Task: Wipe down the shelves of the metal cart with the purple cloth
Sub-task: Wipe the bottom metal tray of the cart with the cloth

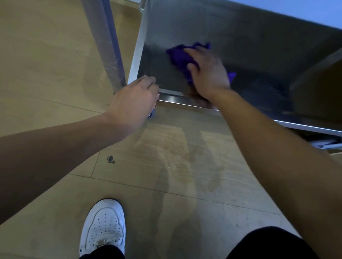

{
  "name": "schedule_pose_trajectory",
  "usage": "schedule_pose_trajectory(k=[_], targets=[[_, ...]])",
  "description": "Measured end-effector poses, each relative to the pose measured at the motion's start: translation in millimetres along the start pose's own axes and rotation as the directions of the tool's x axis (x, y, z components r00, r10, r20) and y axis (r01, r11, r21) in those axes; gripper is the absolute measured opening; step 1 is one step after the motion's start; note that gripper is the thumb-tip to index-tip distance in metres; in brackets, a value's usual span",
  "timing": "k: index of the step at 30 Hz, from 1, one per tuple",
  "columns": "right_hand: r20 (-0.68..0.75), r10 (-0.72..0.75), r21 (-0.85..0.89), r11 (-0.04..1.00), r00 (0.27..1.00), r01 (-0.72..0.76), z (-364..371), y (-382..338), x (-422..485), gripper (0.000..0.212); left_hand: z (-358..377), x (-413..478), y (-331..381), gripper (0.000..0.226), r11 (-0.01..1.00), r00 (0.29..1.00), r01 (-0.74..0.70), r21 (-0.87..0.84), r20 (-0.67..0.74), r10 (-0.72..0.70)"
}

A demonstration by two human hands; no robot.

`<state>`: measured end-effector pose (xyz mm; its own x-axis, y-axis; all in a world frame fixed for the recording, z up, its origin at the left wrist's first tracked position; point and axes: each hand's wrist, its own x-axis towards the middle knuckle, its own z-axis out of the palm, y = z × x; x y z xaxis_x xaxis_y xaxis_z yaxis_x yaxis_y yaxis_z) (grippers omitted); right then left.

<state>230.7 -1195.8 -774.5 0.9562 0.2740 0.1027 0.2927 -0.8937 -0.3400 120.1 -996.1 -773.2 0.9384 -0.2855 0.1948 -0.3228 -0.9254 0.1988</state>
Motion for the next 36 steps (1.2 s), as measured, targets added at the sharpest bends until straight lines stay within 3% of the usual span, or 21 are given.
schedule_pose_trajectory(k=[4, 6, 8, 10, 12, 13, 15, 17, 19, 22, 26, 27, 30, 31, 34, 36], targets=[[-0.057, 0.302, -0.036, 0.952, 0.952, -0.304, -6, 3, -30, 0.044, -5, -4, 2, 0.019, 0.999, 0.999, -0.042, 0.019, 0.016, 0.041], [-0.057, 0.204, -0.057, 0.977, 0.977, -0.207, 3, -26, -45, 0.043, -10, -5, 1, 0.022, 0.998, 1.000, -0.019, 0.052, -0.005, 0.020], [-0.030, -0.013, -0.040, 0.999, 0.999, 0.012, 15, -49, -56, 0.042, -11, -6, 2, 0.019, 0.993, 0.999, -0.037, 0.116, 0.033, 0.033], [0.055, -0.169, -0.005, 0.986, 0.984, 0.169, 17, -53, -58, 0.042, -12, -9, 6, 0.018, 0.980, 0.996, -0.065, 0.187, 0.080, 0.050], [0.095, -0.227, -0.013, 0.973, 0.969, 0.229, 12, -39, -52, 0.042, -15, -17, 10, 0.023, 0.983, 0.995, -0.054, 0.176, 0.087, 0.039], [0.073, -0.192, -0.026, 0.981, 0.979, 0.195, 9, -30, -48, 0.042, -16, -22, 10, 0.028, 0.982, 0.995, -0.055, 0.181, 0.086, 0.040], [0.006, 0.034, -0.032, 0.999, 0.999, -0.033, 4, -15, -41, 0.042, -18, -31, 7, 0.037, 0.978, 0.995, -0.069, 0.197, 0.088, 0.052], [-0.025, 0.216, -0.031, 0.976, 0.976, -0.217, 5, -18, -39, 0.042, -17, -36, 3, 0.040, 0.979, 0.995, -0.078, 0.188, 0.075, 0.065], [-0.038, 0.093, -0.056, 0.994, 0.995, -0.095, 10, -45, -44, 0.041, -16, -36, 4, 0.037, 0.985, 0.995, -0.068, 0.161, 0.080, 0.056], [0.073, -0.190, 0.010, 0.982, 0.979, 0.190, 19, -77, -52, 0.041, -16, -34, 8, 0.029, 0.982, 0.996, -0.055, 0.183, 0.081, 0.040], [0.125, -0.263, 0.035, 0.965, 0.957, 0.261, 11, -61, -45, 0.041, -17, -36, 7, 0.030, 0.984, 0.995, -0.059, 0.166, 0.086, 0.045], [0.112, -0.202, -0.002, 0.979, 0.973, 0.203, 8, -51, -40, 0.041, -18, -38, 6, 0.033, 0.985, 0.995, -0.059, 0.163, 0.084, 0.046], [0.018, 0.178, -0.036, 0.983, 0.984, -0.178, 5, -38, -24, 0.042, -22, -44, 2, 0.039, 0.983, 0.994, -0.054, 0.175, 0.103, 0.036], [0.018, 0.208, -0.049, 0.977, 0.978, -0.207, 7, -45, -23, 0.042, -22, -45, 1, 0.040, 0.982, 0.993, -0.052, 0.179, 0.118, 0.031], [0.087, -0.090, -0.040, 0.995, 0.992, 0.094, 16, -80, -38, 0.042, -23, -45, 0, 0.035, 0.976, 0.987, -0.069, 0.205, 0.154, 0.037], [0.115, -0.201, 0.016, 0.980, 0.973, 0.200, 19, -88, -53, 0.041, -23, -43, 1, 0.027, 0.965, 0.985, -0.087, 0.246, 0.166, 0.047]])
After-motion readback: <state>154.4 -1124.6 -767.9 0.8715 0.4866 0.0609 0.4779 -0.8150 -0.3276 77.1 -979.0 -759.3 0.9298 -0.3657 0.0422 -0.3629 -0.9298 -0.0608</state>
